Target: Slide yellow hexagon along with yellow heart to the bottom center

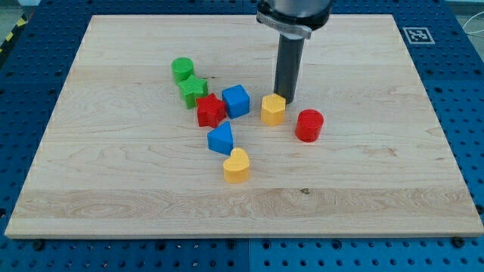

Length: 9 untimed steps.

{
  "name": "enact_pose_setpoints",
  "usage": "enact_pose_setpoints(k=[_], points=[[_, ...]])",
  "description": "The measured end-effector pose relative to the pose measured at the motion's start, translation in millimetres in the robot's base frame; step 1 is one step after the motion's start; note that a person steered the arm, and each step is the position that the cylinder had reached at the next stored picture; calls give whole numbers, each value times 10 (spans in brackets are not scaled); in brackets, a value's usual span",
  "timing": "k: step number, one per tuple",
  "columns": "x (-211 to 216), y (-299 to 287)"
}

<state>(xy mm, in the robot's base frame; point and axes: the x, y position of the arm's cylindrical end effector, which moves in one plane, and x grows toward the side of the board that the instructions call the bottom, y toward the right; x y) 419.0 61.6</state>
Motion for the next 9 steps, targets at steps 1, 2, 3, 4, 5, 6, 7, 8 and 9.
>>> enact_pose_setpoints(k=[1,2,3,4,5,6,7,8,9], points=[[182,0],[334,-32],[478,-96],[561,-157],[626,-225],[688,-276],[565,-218],[394,-222],[357,-292]])
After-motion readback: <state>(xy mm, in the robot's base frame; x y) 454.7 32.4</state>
